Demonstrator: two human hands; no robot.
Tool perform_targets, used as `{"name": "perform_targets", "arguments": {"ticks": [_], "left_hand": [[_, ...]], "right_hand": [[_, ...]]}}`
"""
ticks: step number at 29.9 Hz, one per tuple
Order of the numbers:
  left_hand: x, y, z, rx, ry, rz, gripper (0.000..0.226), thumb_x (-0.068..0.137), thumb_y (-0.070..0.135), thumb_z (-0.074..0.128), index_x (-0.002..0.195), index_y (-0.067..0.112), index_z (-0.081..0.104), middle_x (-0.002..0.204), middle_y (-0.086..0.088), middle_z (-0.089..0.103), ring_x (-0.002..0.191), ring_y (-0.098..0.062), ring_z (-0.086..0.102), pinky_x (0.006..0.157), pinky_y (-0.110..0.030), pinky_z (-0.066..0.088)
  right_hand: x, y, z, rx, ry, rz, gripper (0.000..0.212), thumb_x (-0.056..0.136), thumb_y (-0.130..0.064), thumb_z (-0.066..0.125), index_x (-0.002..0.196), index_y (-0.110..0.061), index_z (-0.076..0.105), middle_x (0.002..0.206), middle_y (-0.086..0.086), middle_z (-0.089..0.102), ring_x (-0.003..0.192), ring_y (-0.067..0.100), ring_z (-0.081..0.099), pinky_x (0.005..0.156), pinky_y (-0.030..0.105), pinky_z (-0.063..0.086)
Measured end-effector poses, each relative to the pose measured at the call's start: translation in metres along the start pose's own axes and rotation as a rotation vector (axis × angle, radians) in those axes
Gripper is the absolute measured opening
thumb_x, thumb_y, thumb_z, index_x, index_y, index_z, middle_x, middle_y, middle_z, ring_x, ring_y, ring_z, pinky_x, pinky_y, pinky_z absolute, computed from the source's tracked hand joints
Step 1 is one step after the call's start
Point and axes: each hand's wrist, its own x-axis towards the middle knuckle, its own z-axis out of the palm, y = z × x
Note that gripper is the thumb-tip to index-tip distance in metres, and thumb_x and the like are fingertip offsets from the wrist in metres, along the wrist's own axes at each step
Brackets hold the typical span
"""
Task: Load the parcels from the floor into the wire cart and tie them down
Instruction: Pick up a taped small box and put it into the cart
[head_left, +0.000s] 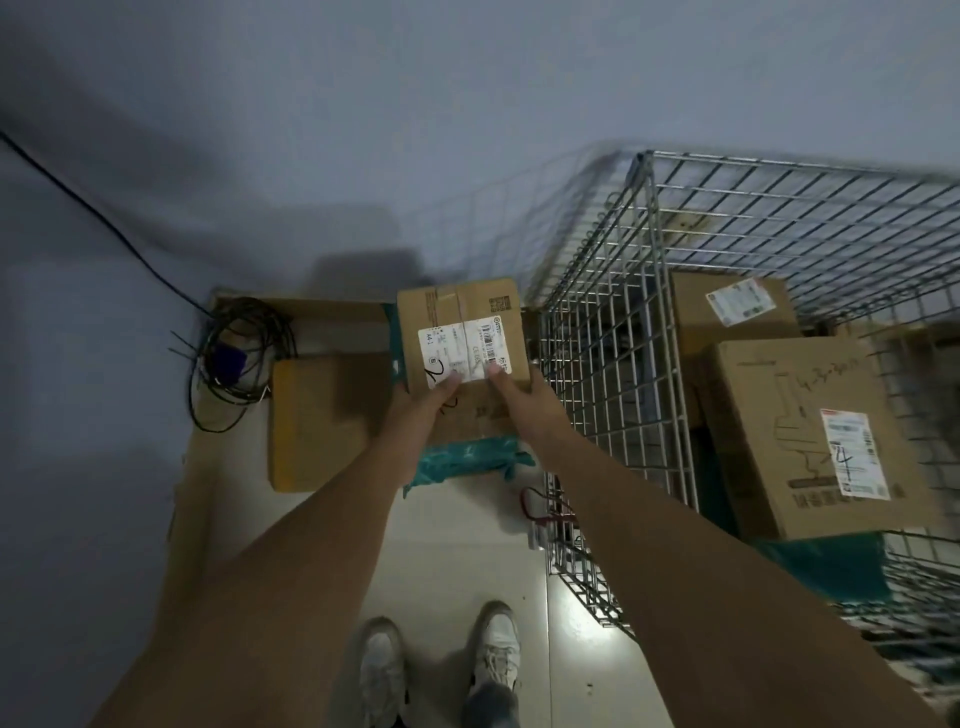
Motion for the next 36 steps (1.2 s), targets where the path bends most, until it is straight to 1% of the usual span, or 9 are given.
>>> {"name": "perform_targets", "arguments": {"ticks": [5,8,10,14,18,21,23,32,36], "left_hand": [[-0.04,0.068,0.006,0.04,-0.035,0.134,0.075,0.069,0.059,0.091,0.136,0.039,0.062,0.129,0.008,0.072,0.12,-0.023,0.069,0.104,-0.055,0.051],[-0.092,0.137,0.016,0.047,-0.025,0.273,0.062,0.079,0.047,0.086,0.134,0.034,0.06,0.124,0.008,0.073,0.112,-0.019,0.07,0.096,-0.048,0.055],[-0.127,0.184,0.016,0.062,0.022,0.354,0.051,0.084,0.042,0.082,0.128,0.033,0.058,0.118,0.008,0.073,0.107,-0.017,0.07,0.09,-0.042,0.056],[-0.209,0.284,0.015,0.112,-0.006,0.519,0.066,0.079,0.05,0.085,0.136,0.035,0.056,0.126,0.01,0.07,0.115,-0.017,0.067,0.098,-0.045,0.055],[-0.309,0.373,0.02,0.081,-0.013,0.711,0.061,0.081,0.044,0.086,0.134,0.033,0.057,0.124,0.011,0.071,0.11,-0.015,0.068,0.098,-0.044,0.056],[-0.384,0.427,0.021,0.072,-0.033,0.836,0.053,0.079,0.043,0.088,0.125,0.036,0.062,0.119,0.013,0.073,0.109,-0.013,0.069,0.099,-0.044,0.056],[-0.433,0.459,0.023,0.057,-0.048,0.918,0.052,0.078,0.041,0.089,0.123,0.034,0.063,0.118,0.012,0.074,0.109,-0.014,0.07,0.098,-0.042,0.057],[-0.587,0.532,0.031,0.01,-0.087,1.158,0.052,0.079,0.037,0.089,0.122,0.032,0.06,0.111,0.013,0.072,0.102,-0.01,0.069,0.078,-0.03,0.056],[-0.618,0.535,0.043,0.002,-0.139,1.191,0.051,0.078,0.036,0.09,0.121,0.031,0.061,0.113,0.011,0.073,0.104,-0.013,0.07,0.087,-0.035,0.058]], "right_hand": [[-0.042,-0.068,-0.018,0.045,0.009,-0.146,0.077,0.084,-0.063,0.073,0.148,-0.029,0.047,0.129,-0.002,0.066,0.115,0.023,0.065,0.1,0.046,0.056],[-0.077,-0.132,-0.029,0.088,0.002,-0.251,0.07,0.09,-0.055,0.072,0.148,-0.027,0.045,0.123,-0.004,0.066,0.106,0.018,0.067,0.086,0.034,0.059],[-0.108,-0.179,-0.037,0.101,0.016,-0.324,0.062,0.09,-0.056,0.07,0.143,-0.032,0.047,0.114,-0.011,0.066,0.098,0.013,0.066,0.077,0.027,0.059],[-0.18,-0.275,-0.058,0.125,0.075,-0.478,0.085,0.074,-0.08,0.067,0.143,-0.034,0.046,0.119,-0.007,0.071,0.105,0.02,0.071,0.094,0.047,0.06],[-0.277,-0.369,-0.085,0.161,0.134,-0.68,0.06,0.092,-0.057,0.068,0.144,-0.034,0.049,0.125,-0.007,0.069,0.109,0.016,0.067,0.093,0.038,0.059],[-0.345,-0.429,-0.106,0.165,0.165,-0.807,0.058,0.092,-0.056,0.067,0.143,-0.036,0.049,0.124,-0.009,0.068,0.107,0.012,0.067,0.074,0.026,0.059],[-0.389,-0.463,-0.118,0.181,0.185,-0.897,0.057,0.093,-0.056,0.066,0.144,-0.036,0.049,0.123,-0.012,0.067,0.107,0.011,0.066,0.071,0.02,0.053],[-0.532,-0.543,-0.154,0.232,0.276,-1.161,0.061,0.093,-0.056,0.067,0.147,-0.034,0.048,0.127,-0.012,0.066,0.109,0.01,0.066,0.074,0.02,0.054],[-0.566,-0.542,-0.17,0.233,0.335,-1.208,0.057,0.095,-0.054,0.065,0.145,-0.034,0.048,0.123,-0.012,0.066,0.104,0.008,0.064,0.065,0.012,0.049]]}}
